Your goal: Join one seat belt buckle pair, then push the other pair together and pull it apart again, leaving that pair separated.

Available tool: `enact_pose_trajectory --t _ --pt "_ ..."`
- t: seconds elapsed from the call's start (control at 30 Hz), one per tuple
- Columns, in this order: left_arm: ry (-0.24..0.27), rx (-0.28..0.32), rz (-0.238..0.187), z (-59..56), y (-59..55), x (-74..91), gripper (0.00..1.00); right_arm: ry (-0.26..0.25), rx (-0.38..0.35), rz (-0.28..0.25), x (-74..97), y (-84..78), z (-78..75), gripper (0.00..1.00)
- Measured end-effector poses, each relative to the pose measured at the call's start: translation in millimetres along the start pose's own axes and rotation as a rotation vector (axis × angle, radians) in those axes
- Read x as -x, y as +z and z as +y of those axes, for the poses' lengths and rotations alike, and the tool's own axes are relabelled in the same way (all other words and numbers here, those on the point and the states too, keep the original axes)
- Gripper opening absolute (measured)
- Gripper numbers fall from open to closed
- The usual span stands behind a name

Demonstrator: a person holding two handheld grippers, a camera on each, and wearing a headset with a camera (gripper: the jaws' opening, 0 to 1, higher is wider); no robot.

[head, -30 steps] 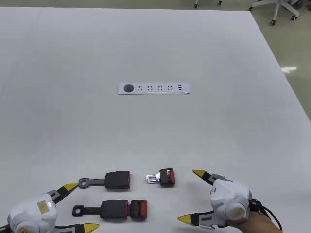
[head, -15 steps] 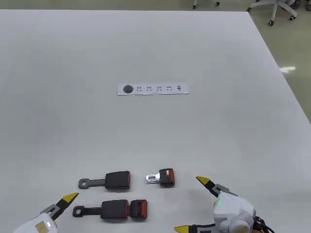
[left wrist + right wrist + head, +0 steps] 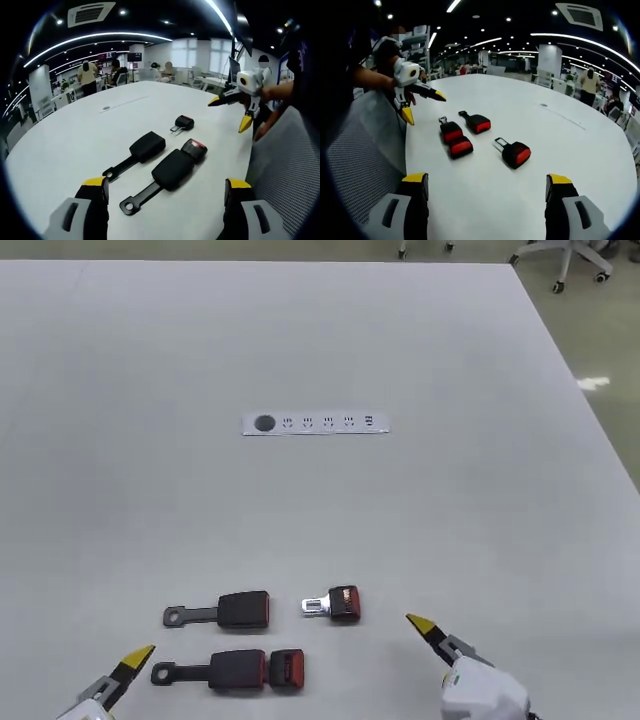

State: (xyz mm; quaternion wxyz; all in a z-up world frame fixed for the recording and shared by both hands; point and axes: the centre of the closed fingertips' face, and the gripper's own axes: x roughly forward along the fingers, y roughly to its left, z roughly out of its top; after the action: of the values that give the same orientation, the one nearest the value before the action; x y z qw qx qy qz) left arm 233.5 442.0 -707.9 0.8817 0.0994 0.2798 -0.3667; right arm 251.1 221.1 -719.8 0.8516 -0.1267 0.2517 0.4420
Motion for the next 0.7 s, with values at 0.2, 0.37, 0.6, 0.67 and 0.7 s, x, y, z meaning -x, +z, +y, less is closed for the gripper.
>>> enact_pose_trajectory --t 0.2,0.37,0.6,0.67,0.7 --pt "0.016 0.0 -0.014 4.4 -1.4 1.1 1.0 -0.006 0.003 -0.001 1.6 -0.2 1.3 0.99" --pt "0.021 0.004 -0.021 7.1 -2.9 1.8 1.0 -0.008 -0.002 -0.001 2.0 -0.8 2.0 0.99" --pt "0.016 0.008 -0.028 4.5 0.0 2.3 1.0 -0.004 -0.002 -0.003 1.4 -0.2 3.2 0.99" --pt "0.015 0.007 -0.027 2.8 1.9 2.3 1.0 -0.004 -0.001 -0.002 1.5 0.0 3.1 0.99" --pt "0.014 0.005 -0.026 2.2 2.2 2.4 1.0 -0.005 0.001 -0.001 1.6 0.2 2.9 0.99"
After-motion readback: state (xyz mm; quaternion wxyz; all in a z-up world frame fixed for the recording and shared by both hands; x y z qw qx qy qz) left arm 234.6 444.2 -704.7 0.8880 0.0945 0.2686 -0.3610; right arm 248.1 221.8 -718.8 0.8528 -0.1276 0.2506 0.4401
